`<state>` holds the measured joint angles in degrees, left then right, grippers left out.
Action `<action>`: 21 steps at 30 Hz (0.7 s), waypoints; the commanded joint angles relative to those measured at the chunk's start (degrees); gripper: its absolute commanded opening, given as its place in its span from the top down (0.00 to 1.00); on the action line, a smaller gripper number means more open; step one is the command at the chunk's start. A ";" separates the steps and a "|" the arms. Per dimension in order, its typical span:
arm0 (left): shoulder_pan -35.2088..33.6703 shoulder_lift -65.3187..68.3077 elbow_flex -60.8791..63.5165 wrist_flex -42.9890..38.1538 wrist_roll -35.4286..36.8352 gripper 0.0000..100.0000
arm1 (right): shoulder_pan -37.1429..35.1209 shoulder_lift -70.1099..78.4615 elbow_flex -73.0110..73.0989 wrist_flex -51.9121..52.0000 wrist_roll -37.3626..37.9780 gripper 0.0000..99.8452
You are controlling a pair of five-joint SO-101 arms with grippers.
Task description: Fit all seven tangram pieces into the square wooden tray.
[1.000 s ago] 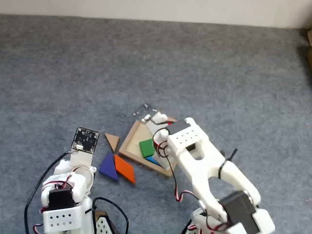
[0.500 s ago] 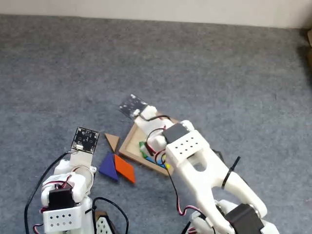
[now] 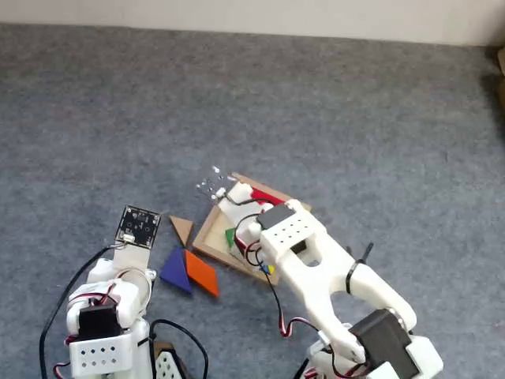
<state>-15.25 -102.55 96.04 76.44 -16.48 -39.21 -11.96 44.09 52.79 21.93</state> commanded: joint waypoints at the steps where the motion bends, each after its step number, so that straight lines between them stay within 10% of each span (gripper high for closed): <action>1: -0.75 -1.71 1.19 0.26 -0.53 1.00 | 1.19 -0.75 -0.22 7.43 -0.18 0.93; 11: -0.75 -1.71 1.19 0.26 -0.53 1.00 | 1.27 -25.10 -3.82 14.55 -0.44 0.93; 21: -0.75 -1.71 1.19 0.26 -0.53 1.00 | 1.01 -28.79 9.63 -12.26 -0.62 0.93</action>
<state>-15.25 -102.55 96.04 76.44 -16.48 -38.77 -41.32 52.00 49.54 21.93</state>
